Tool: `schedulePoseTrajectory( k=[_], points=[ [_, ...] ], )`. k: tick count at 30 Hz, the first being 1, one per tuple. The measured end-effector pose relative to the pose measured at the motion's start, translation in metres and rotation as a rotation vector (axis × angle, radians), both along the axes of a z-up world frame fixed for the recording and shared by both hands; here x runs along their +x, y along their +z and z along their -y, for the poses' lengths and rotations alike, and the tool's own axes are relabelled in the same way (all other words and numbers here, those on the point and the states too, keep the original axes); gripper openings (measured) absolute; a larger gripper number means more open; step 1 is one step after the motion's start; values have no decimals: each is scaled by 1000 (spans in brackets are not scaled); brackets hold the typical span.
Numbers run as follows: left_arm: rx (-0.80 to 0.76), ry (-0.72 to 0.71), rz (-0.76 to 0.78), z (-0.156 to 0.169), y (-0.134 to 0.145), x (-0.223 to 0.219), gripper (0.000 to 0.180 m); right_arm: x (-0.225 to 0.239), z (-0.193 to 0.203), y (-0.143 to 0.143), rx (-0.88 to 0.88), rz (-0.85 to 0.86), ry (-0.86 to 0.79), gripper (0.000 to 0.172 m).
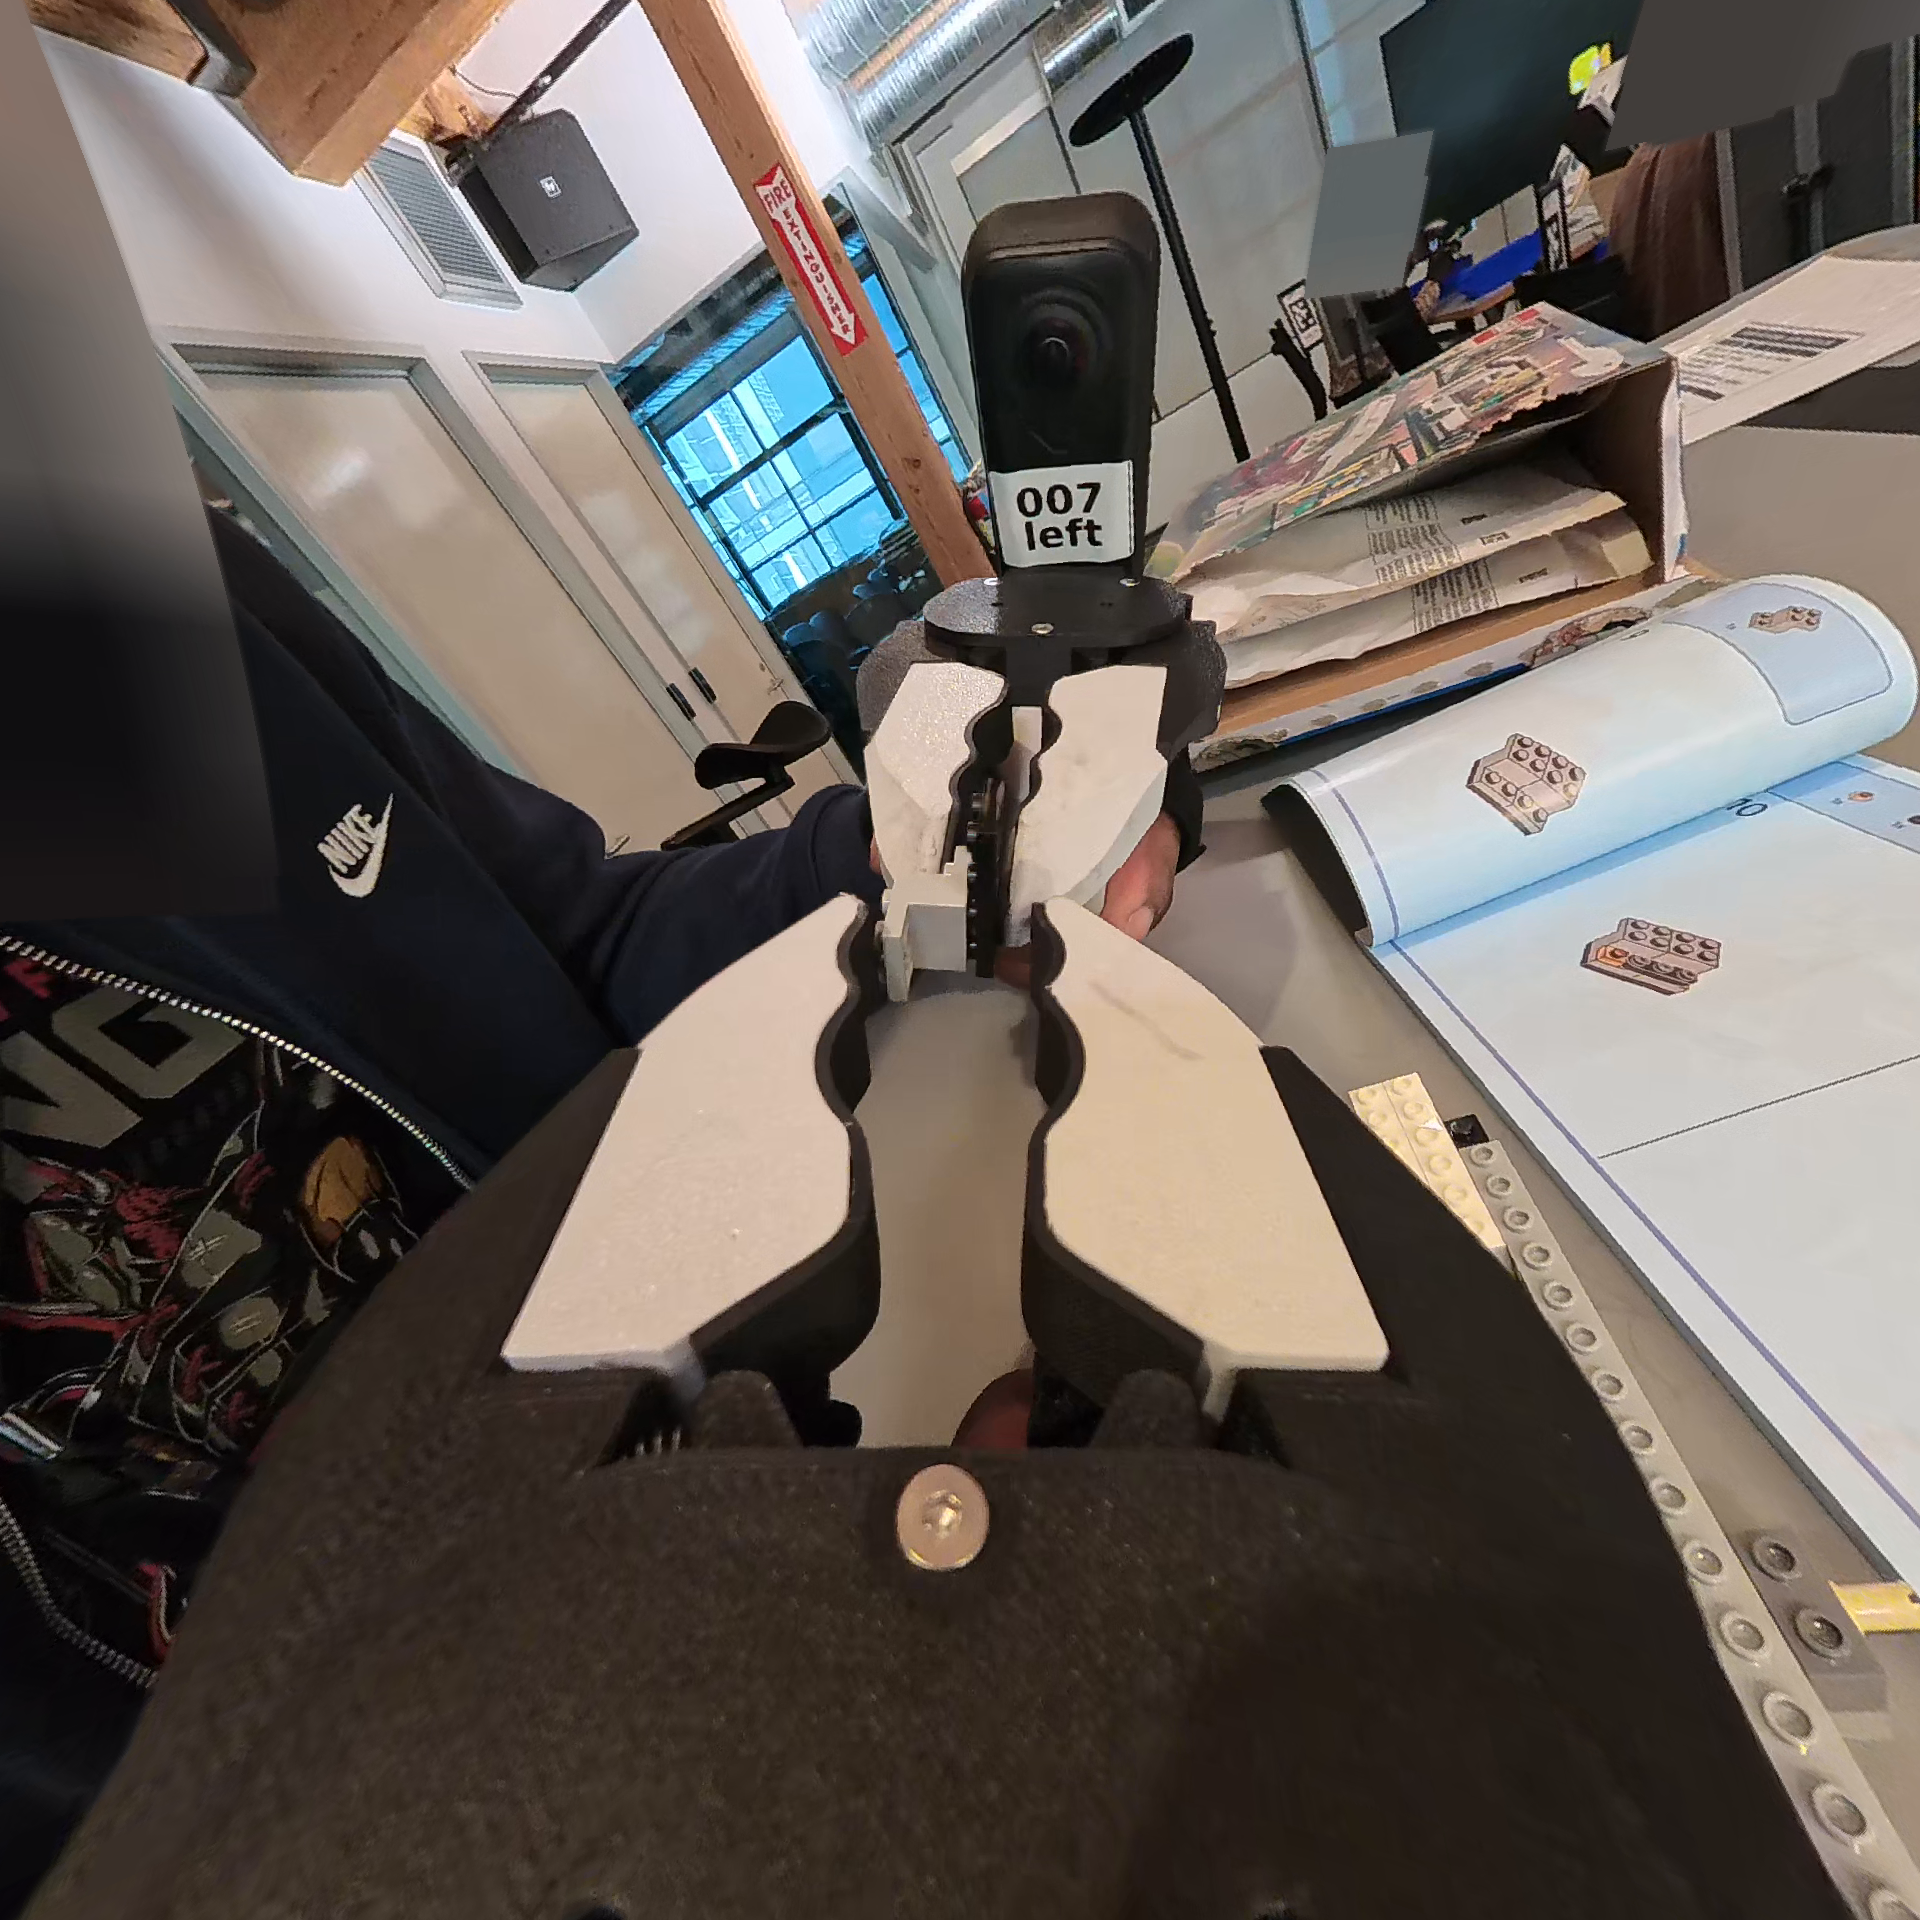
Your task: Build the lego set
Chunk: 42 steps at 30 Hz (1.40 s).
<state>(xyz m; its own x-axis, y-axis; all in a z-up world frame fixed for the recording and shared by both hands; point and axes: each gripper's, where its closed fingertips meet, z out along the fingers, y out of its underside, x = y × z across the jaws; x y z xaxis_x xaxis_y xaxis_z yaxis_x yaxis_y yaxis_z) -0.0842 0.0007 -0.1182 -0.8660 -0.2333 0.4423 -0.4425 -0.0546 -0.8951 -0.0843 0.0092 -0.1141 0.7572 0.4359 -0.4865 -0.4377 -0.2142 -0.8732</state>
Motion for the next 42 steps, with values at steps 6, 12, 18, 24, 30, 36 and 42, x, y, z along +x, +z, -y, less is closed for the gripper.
schedulePoseTrajectory(
  k=[6,12,18,24,30,36,42],
  points=[
    [35,26,33,-2,-1,2,10,1,1,1,10,31,-18,23],
    [82,54,79,-3,0,3,10,3,3,8,28,-19,-9,28],
    [172,63,98,0,-10,3,10,4,-1,0,-17,3,-34,23],
    [235,67,123,6,-14,2,9,6,-3,-4,-26,36,-58,13],
    [196,89,117,0,-9,5,9,6,2,3,15,71,-51,26],
    [178,83,138,0,-5,4,9,5,1,3,33,92,-60,22],
    [191,85,144,1,-5,4,9,3,0,2,37,81,-52,21]
  ],
)
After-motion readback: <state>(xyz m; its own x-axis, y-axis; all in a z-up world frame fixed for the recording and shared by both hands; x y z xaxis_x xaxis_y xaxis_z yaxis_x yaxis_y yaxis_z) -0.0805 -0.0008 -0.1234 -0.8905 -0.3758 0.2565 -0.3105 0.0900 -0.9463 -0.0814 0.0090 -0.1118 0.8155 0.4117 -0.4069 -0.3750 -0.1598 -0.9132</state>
